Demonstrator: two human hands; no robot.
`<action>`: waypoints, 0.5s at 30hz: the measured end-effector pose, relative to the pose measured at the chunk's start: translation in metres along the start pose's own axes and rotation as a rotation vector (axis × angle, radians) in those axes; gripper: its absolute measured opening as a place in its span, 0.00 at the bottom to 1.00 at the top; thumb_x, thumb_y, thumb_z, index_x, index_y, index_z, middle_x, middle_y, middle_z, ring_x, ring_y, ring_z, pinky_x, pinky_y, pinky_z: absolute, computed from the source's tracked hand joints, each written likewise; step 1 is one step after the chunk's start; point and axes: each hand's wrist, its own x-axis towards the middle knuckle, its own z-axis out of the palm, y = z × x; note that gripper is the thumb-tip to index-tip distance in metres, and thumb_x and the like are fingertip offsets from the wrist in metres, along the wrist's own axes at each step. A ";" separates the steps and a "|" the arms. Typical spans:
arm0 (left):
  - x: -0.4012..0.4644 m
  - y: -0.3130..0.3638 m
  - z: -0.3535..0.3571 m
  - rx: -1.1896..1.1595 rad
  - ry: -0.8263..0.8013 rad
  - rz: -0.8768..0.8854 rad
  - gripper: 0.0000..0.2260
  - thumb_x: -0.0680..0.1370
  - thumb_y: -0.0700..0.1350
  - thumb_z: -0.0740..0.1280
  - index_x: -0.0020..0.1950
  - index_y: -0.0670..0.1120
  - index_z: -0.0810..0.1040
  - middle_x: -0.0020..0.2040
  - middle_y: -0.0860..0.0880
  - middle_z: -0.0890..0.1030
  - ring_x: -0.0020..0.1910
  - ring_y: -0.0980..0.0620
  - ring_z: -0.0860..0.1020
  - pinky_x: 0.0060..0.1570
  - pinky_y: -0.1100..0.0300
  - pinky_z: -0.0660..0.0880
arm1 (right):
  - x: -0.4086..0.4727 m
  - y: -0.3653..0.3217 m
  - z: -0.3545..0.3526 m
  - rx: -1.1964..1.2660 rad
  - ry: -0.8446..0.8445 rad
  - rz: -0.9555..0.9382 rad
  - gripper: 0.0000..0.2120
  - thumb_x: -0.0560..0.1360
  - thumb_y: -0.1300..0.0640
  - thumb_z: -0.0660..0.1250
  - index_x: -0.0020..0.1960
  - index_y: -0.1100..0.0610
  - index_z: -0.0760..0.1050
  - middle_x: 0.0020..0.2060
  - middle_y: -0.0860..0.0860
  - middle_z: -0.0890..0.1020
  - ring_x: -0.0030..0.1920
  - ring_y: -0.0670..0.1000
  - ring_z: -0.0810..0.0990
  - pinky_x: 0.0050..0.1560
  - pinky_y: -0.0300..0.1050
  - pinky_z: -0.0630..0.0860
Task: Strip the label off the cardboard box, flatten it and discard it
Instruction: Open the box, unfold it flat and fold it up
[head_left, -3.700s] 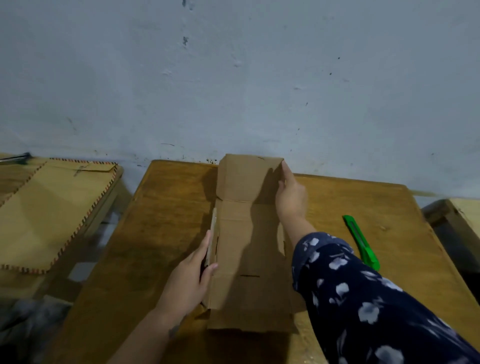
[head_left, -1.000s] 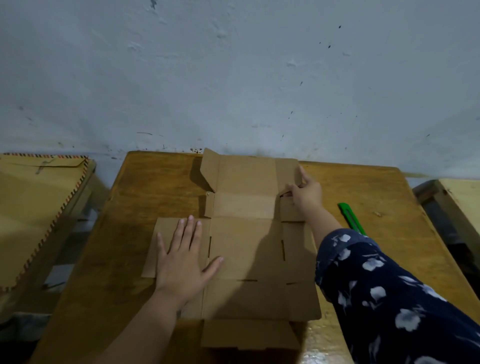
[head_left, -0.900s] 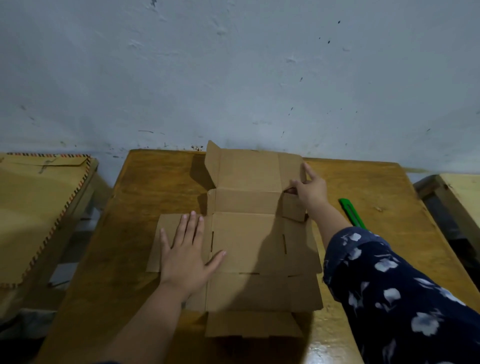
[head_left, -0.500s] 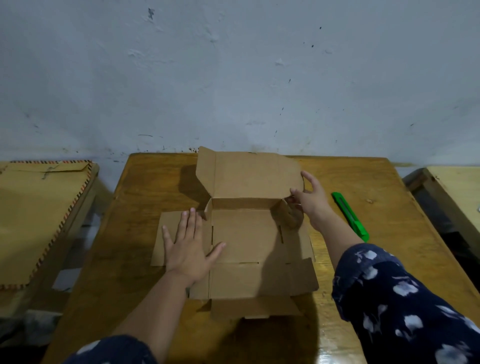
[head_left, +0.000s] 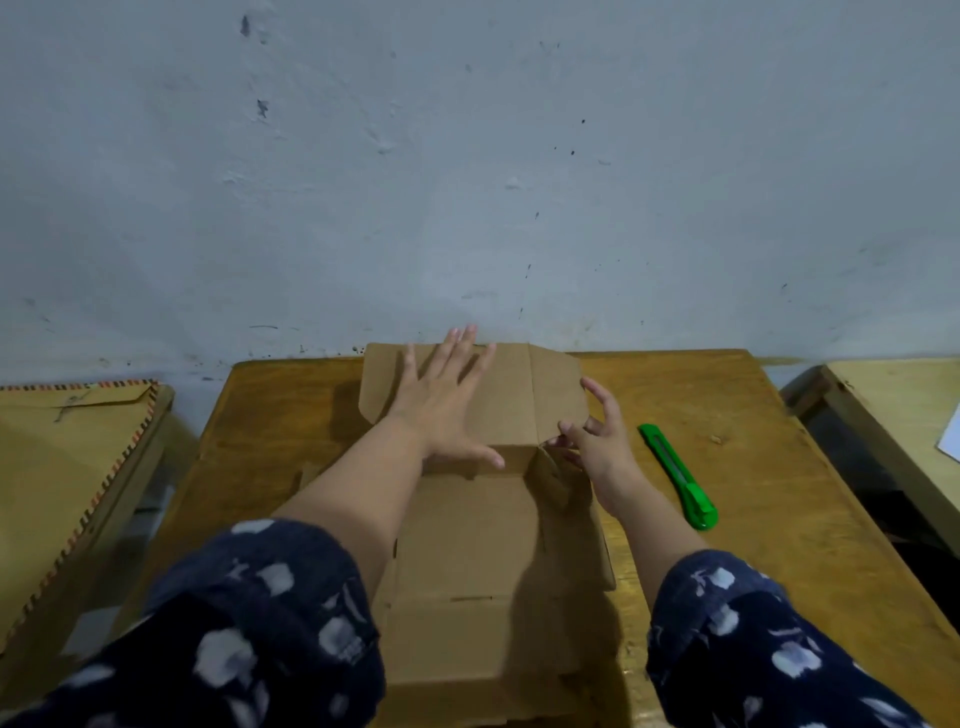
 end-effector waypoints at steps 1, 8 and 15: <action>0.008 -0.001 0.000 -0.014 -0.035 -0.004 0.60 0.59 0.79 0.60 0.74 0.51 0.29 0.74 0.48 0.27 0.73 0.47 0.29 0.68 0.33 0.33 | 0.001 0.001 -0.002 -0.001 -0.005 0.000 0.29 0.77 0.70 0.61 0.70 0.46 0.62 0.49 0.59 0.81 0.37 0.51 0.80 0.38 0.41 0.78; 0.032 -0.008 -0.008 -0.195 0.020 -0.098 0.24 0.82 0.55 0.51 0.77 0.50 0.54 0.72 0.47 0.63 0.73 0.47 0.60 0.71 0.35 0.41 | 0.000 0.004 -0.009 -0.057 -0.022 -0.047 0.28 0.77 0.67 0.63 0.71 0.46 0.61 0.45 0.56 0.82 0.41 0.51 0.82 0.44 0.42 0.80; 0.037 -0.014 -0.002 -0.337 0.249 -0.052 0.19 0.81 0.49 0.58 0.72 0.51 0.67 0.59 0.48 0.71 0.61 0.46 0.68 0.70 0.46 0.54 | -0.017 0.013 -0.040 -0.579 -0.284 0.049 0.38 0.68 0.56 0.76 0.73 0.48 0.61 0.57 0.48 0.75 0.60 0.49 0.74 0.60 0.46 0.71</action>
